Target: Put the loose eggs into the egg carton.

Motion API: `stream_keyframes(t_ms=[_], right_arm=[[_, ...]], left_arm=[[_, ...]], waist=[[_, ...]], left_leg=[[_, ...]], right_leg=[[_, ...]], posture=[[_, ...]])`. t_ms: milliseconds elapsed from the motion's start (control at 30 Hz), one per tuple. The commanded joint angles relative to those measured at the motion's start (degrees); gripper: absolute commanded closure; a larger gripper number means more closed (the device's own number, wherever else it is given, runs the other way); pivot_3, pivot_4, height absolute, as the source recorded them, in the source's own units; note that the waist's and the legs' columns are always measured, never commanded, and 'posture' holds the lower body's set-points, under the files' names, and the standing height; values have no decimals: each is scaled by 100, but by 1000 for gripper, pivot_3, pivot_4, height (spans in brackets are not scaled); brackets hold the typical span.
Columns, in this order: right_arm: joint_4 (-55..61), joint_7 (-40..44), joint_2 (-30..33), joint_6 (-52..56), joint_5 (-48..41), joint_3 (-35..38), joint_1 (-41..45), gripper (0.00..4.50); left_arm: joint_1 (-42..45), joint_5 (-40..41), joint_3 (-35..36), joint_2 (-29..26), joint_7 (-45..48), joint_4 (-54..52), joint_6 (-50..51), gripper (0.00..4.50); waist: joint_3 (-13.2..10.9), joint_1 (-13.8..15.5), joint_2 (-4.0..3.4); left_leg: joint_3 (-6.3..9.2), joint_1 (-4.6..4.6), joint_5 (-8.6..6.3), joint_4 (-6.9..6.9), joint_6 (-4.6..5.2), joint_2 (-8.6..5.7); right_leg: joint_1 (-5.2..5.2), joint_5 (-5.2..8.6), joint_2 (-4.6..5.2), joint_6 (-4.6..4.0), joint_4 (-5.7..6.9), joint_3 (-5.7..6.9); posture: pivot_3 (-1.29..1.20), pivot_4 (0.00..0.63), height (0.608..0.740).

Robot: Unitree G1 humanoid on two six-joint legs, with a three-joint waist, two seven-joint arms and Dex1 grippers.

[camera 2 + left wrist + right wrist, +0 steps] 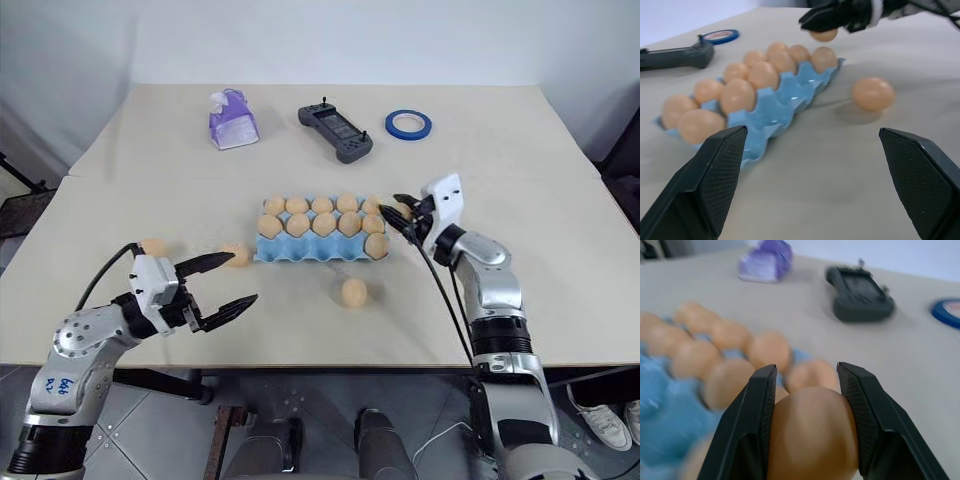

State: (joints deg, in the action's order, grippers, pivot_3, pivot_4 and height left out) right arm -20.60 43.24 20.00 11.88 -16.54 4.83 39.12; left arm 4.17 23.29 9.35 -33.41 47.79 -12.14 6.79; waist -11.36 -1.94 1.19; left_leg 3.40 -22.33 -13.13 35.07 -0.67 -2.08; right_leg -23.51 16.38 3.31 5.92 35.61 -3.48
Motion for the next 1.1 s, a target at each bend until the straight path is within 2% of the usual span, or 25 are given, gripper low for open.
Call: stream_keyframes(t_ms=[33, 233, 400, 500, 533, 700, 800, 900, 1000, 1100], right_arm=[[649, -58, -323, 312, -78, -360, -37, 2806], [343, -266, -651, -260, 431, -822, -204, 2806], [380, -217, -655, -306, 279, -678, -162, 1263], [1089, 108, -415, -75, -73, -555, -386, 166], [1379, 234, -308, 12, -213, -503, -528, 27], [2315, 630, 358, 136, -604, -138, -1461, 27], [3012, 1393, 944, -59, -1099, 248, -2432, 27], [3351, 1973, 1524, -137, -1203, 365, -3364, 27], [3153, 2011, 1627, -513, -1057, 571, -4017, 27], [2922, 1847, 1552, -768, -947, 633, -4040, 27]], left_arm=[[-111, 44, 264, -39, -63, 87, -92, 0], [-202, 24, 423, -17, -114, 278, -176, 0], [-289, 45, 473, -55, -114, 161, -142, 0], [-299, 73, 476, -64, -138, 64, -84, 0], [-304, 77, 465, -67, -133, 38, -70, 0], [-323, 95, 445, -60, -95, 2, -50, 0], [-296, 98, 408, -87, -16, 36, -44, 0], [-294, 138, 368, -133, 158, 75, -61, 0], [-340, 73, 225, -294, 530, 137, -119, 0], [-297, 49, 190, -318, 687, 317, -219, 0]], waist=[[0, -1, 0], [0, 38, 0], [0, 27, 0], [0, 29, 0], [0, 30, 0], [0, 48, 0], [0, 83, -1], [0, 110, -1], [1, 69, 2], [1, 21, 1]], left_leg=[[1, 0, 0, 0, 0, 1], [13, -12, -1, -1, -2, -3], [14, -18, -3, -6, -3, -4], [20, -19, -3, -13, -4, -3], [23, -21, -3, -15, -4, -2], [36, -33, -8, -15, -12, 1], [41, -42, -9, -14, -10, 0], [41, -55, -11, -11, -5, 0], [38, -50, -12, -10, -5, 3], [28, -39, -12, -9, -5, 5]], right_leg=[[-1, 0, 0, -1, 0, 0], [-2, 2, 13, -3, -15, 3], [-5, 1, 15, -3, -23, 3], [-9, 4, 14, -7, -20, 1], [-11, 5, 14, -10, -21, 1], [-12, 8, 15, -14, -29, 6], [-9, 8, 16, -14, -46, 10], [-11, 6, 17, -10, -61, 12], [-7, 5, 14, -9, -61, 9], [1, 13, 14, -36, -61, 1]], posture=[[0, 150, 740], [0, 150, 740], [0, 150, 740], [0, 150, 740], [0, 150, 740], [0, 150, 740], [0, 150, 740], [0, 150, 740], [0, 150, 740], [0, 150, 740]])
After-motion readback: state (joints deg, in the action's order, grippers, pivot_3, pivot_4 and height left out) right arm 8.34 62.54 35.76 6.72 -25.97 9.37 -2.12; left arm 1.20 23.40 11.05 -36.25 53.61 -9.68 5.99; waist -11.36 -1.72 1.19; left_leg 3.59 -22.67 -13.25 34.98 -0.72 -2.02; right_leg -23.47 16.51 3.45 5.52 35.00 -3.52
